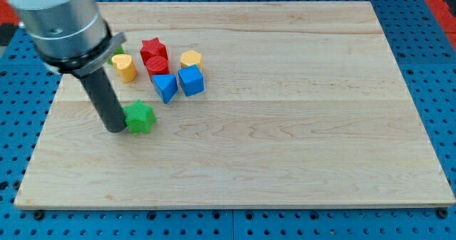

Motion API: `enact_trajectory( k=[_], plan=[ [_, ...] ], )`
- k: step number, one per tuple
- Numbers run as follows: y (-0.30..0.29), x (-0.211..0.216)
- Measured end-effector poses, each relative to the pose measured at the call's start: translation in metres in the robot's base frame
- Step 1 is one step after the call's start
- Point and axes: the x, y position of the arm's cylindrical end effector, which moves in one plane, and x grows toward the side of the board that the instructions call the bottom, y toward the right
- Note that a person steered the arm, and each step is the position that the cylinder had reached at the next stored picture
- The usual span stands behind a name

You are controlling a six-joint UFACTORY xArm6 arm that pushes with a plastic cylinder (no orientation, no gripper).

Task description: Move the green circle yellow heart and green circle near to the left side of the red blocks

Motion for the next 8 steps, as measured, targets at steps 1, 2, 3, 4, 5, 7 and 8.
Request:
enact_trajectory(
  k=[1, 2, 3, 4, 5, 7, 8],
  plan=[
    [0.011, 0.033],
    [0.073, 0.012],
    [0.000, -0.032],
    [0.004, -0.001],
    [-0.055, 0.003],
    [-0.048, -0.049],
    [-0.013, -0.069]
  ],
)
